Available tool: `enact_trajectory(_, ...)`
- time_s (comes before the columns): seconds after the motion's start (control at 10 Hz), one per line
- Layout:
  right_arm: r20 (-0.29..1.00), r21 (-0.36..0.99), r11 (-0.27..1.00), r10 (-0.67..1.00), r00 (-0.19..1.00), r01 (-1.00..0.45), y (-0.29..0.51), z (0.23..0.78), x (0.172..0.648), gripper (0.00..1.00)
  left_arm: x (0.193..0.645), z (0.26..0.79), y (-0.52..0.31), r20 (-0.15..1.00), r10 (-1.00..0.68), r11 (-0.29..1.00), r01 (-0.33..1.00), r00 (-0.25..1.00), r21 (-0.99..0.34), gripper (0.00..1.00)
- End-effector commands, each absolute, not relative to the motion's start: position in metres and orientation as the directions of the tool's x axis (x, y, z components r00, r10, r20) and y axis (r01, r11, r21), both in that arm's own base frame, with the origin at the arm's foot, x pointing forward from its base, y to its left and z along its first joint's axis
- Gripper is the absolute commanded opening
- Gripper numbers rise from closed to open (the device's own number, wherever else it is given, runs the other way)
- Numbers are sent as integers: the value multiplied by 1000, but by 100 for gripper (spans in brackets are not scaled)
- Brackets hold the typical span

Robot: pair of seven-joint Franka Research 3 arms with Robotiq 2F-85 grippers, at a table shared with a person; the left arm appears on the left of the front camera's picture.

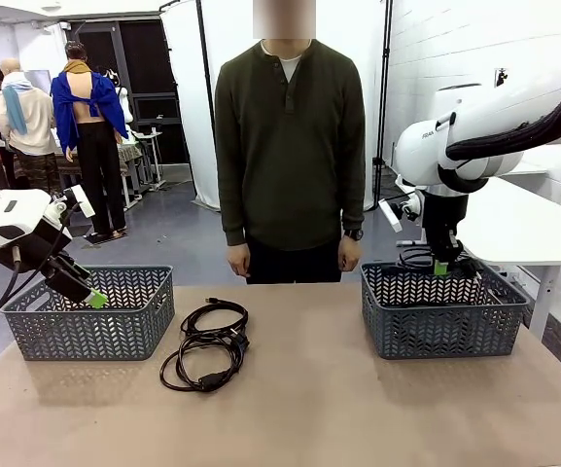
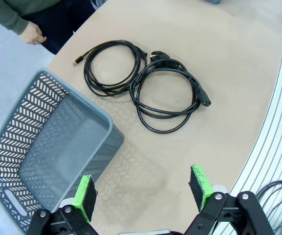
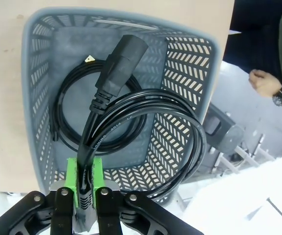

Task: Organize the cables according to human instructions.
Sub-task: Pick up a bundle of cables and place it in the basket indicated by the human.

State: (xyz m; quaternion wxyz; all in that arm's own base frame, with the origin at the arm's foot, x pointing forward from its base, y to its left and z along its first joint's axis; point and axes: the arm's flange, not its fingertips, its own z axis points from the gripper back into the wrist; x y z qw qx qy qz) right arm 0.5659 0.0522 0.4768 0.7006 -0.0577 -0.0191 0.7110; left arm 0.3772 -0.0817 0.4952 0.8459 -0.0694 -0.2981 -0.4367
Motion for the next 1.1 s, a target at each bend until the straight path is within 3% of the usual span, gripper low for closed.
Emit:
enact_trajectory(0.0, -58, -143, -42, 998, -34, -989, 50, 474, 572, 0, 378, 495, -80, 565, -698, 605, 784, 440, 139, 100)
enact_trajectory(0.3, -72, -152, -35, 997, -24, -988, 51, 471, 578, 4, 378, 495, -80, 565, -698, 605, 784, 440, 139, 100)
enact_trajectory(0.8, -71, -143, 1, 997, 11, -990, 52, 468, 582, 98, 378, 495, -80, 565, -698, 605, 784, 440, 139, 100)
enact_trajectory(1.0, -64, -136, 11, 998, 20, -991, 53, 474, 582, 100, 378, 495, -80, 565, -698, 605, 784, 440, 139, 100)
